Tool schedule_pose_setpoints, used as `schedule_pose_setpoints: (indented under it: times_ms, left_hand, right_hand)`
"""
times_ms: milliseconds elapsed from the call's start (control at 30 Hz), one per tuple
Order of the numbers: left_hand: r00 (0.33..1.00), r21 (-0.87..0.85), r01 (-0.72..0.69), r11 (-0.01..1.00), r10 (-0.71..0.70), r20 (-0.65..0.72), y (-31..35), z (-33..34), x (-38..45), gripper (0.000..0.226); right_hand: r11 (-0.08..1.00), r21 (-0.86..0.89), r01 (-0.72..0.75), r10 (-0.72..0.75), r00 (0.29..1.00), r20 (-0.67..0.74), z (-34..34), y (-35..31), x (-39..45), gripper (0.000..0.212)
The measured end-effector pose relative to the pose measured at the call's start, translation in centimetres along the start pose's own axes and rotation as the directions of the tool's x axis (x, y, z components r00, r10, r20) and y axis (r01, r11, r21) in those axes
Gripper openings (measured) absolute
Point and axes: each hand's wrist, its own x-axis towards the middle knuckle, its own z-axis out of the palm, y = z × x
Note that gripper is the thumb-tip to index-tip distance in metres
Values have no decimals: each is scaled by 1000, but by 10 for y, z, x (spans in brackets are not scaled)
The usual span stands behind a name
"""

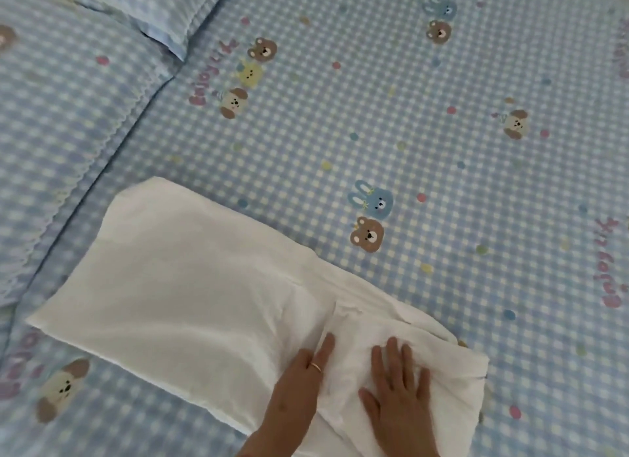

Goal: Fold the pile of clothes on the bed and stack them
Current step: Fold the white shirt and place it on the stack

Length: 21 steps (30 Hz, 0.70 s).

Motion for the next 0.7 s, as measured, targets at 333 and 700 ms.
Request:
schedule_pose_setpoints:
  times_ms: [333, 700]
  left_hand:
    - [902, 313, 153, 937, -3, -432, -155, -114, -19, 49]
    - [676, -86, 509, 857, -459, -576, -279, -237, 3, 65]
  right_hand:
    - [873, -101, 476, -467, 878, 102, -25, -144, 136, 55]
    - [616, -228, 754, -740, 653, 161, -39, -369, 305, 72]
